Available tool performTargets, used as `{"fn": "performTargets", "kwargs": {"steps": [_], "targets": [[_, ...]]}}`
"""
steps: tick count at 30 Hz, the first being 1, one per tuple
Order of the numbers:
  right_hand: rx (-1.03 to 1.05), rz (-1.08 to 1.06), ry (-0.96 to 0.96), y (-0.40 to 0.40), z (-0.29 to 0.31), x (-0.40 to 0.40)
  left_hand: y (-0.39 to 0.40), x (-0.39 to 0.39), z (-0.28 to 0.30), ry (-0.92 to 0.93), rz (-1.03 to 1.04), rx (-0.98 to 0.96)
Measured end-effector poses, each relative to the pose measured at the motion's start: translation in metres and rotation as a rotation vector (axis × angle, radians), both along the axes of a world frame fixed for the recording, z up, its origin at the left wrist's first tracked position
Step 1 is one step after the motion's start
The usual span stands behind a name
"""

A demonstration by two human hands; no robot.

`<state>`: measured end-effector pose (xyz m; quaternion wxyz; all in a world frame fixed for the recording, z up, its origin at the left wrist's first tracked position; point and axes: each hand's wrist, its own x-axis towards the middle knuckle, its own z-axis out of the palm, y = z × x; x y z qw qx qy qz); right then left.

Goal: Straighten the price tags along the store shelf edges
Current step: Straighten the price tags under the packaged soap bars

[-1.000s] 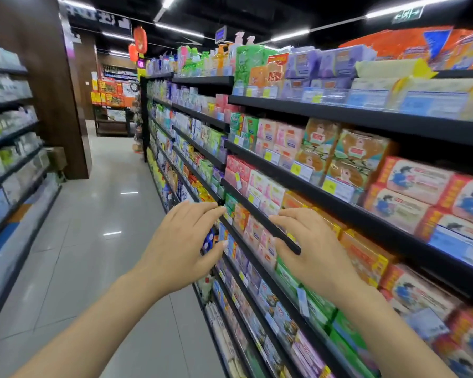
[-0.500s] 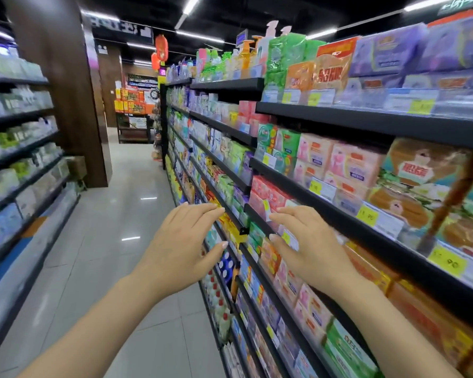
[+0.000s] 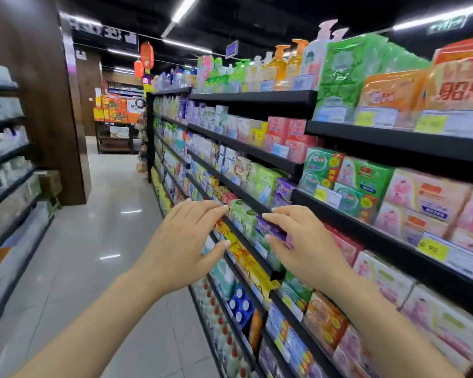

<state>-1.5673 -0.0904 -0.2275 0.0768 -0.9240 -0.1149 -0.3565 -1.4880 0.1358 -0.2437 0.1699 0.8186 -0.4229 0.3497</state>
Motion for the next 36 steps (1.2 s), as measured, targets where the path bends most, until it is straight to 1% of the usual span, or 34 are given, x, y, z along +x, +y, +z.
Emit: {"fn": "performTargets", "kwargs": {"steps": [5, 11, 19, 24, 30, 36], "targets": [[0.014, -0.042, 0.005, 0.037, 0.008, 0.073, 0.037, 0.083, 0.003, 0.025, -0.025, 0.004], [0.022, -0.065, 0.001, 0.058, 0.006, 0.157, 0.061, 0.174, -0.002, 0.066, -0.024, 0.015], [0.013, -0.037, -0.006, 0.058, 0.0, 0.301, 0.068, 0.315, -0.003, 0.065, 0.024, 0.02], [0.055, -0.026, -0.012, 0.05, 0.001, 0.401, 0.058, 0.403, 0.001, 0.075, 0.049, 0.027], [0.038, 0.019, 0.03, 0.05, 0.0, 0.514, 0.058, 0.5, -0.008, 0.101, 0.08, 0.006], [0.034, 0.031, 0.056, 0.068, -0.01, 0.616, 0.074, 0.6, -0.017, 0.13, 0.082, 0.026]]}}
